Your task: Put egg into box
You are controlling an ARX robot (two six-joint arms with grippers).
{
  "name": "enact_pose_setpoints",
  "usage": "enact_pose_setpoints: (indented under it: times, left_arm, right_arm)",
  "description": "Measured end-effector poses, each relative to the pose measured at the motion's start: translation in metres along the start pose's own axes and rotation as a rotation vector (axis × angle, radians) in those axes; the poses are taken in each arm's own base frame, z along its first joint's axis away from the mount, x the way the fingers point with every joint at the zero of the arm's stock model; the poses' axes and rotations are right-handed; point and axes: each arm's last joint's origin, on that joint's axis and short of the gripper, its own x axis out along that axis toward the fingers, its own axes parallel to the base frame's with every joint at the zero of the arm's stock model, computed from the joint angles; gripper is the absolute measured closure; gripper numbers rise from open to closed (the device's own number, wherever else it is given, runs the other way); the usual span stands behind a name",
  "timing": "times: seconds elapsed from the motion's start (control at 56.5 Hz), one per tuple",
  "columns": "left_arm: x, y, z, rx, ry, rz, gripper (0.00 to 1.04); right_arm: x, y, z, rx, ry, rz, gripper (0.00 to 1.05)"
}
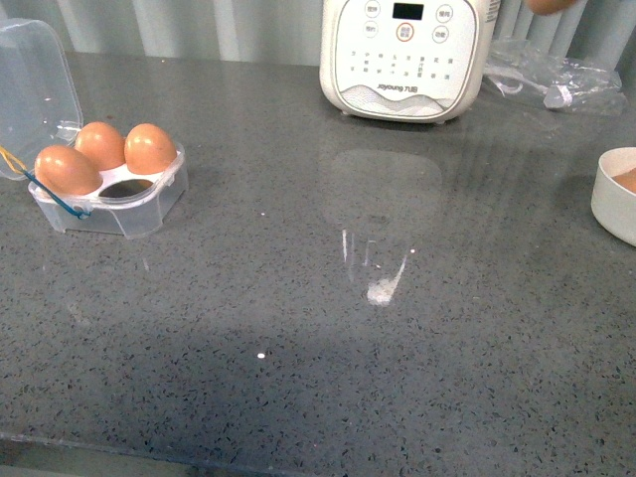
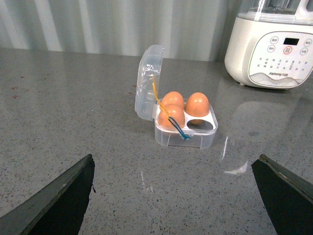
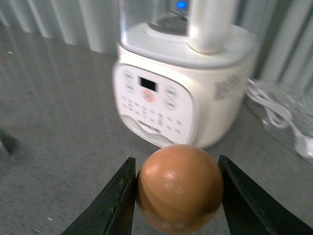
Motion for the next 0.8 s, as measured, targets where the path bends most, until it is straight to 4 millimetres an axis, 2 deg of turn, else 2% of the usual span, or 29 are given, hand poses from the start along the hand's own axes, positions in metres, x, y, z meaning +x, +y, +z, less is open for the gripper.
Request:
enact_pose_setpoints:
  times: [0.195, 0.425, 0.531, 0.673, 0.796]
  left_arm:
    - [0.000, 0.000, 0.000, 0.000, 0.000, 0.000, 0.07]
    - [0.000, 0.000, 0.000, 0.000, 0.000, 0.000, 0.07]
    - [0.000, 0.000, 0.000, 0.000, 0.000, 0.000, 0.07]
    - [0.000, 0.000, 0.000, 0.000, 0.000, 0.000, 0.07]
    - [0.000, 0.000, 0.000, 0.000, 0.000, 0.000, 0.07]
  right_arm:
    - [0.032, 0.054, 0.010, -0.019, -0.030, 0.205, 0.63]
    - [0.050, 0.115, -0.001, -0.011, -0.020, 0.476, 0.63]
    - [0.054, 0.127, -0.008, 0.008, -0.017, 0.531, 0.63]
    - [0.074, 0.142, -0.027, 0.047, 0.041, 0.577, 0.63]
    - [0.097, 0.151, -0.024, 0.054, 0.050, 0.602, 0.63]
